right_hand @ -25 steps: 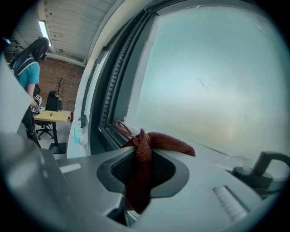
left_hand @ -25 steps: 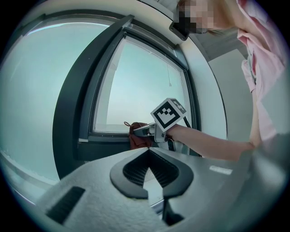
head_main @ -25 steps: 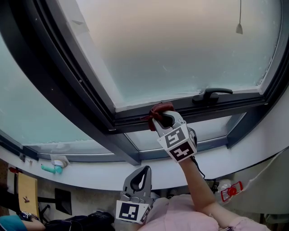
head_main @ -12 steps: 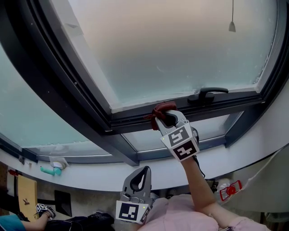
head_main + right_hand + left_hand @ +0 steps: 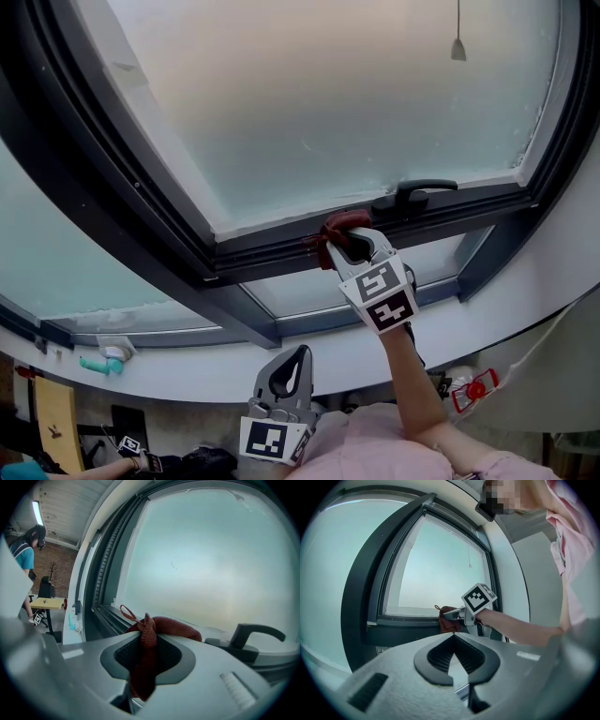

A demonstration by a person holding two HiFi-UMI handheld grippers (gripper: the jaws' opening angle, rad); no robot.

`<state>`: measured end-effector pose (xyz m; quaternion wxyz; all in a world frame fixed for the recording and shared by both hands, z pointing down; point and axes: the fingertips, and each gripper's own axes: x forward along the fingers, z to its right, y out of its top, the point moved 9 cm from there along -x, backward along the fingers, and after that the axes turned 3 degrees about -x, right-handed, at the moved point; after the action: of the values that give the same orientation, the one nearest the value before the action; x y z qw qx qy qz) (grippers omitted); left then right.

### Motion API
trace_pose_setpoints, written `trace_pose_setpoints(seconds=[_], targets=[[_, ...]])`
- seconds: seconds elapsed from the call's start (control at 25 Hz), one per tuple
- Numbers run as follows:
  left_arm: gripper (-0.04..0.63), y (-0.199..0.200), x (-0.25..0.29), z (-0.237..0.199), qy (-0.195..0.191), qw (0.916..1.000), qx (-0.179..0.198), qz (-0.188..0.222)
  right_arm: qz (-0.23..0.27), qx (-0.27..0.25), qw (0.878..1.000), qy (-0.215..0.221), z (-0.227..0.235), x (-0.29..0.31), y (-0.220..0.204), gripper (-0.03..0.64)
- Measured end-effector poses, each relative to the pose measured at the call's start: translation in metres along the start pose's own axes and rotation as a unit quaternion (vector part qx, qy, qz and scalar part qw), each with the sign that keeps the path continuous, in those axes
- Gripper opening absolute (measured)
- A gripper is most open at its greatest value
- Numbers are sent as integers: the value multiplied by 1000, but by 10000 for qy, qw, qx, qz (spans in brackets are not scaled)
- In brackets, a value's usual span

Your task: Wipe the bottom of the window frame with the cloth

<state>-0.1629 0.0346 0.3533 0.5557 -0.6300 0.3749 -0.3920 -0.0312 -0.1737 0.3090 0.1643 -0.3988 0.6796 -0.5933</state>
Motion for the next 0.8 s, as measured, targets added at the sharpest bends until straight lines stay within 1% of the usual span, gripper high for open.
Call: trace_pose_setpoints(seconds=[0.8], targets=[[-3,1,24,9,-324,9995,-17,-11,-37,145,9994,-302,36,-24,-16,77]])
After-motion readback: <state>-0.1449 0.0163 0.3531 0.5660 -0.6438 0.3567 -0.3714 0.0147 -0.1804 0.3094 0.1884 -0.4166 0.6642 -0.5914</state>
